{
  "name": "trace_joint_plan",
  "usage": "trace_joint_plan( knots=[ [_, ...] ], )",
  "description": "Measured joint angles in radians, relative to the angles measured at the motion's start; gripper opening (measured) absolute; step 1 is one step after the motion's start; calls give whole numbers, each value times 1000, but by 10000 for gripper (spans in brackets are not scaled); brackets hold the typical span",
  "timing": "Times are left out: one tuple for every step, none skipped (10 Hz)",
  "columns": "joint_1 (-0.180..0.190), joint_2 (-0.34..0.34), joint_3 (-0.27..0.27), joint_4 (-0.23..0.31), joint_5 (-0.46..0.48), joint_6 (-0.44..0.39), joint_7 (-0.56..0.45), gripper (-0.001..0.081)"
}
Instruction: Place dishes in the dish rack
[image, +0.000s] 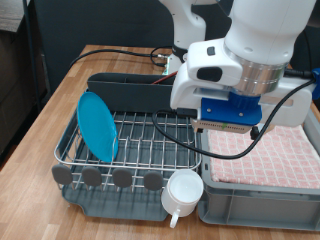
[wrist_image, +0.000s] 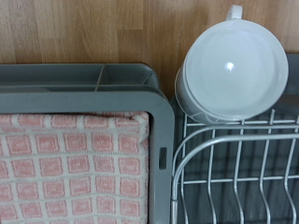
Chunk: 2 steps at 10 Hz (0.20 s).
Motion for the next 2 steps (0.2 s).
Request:
trace_joint_plan(
  knots=[
    [12, -27, -4, -15, -16, 0, 19, 802],
    [22, -52, -5, -28, -27, -4, 33, 802]
  ],
)
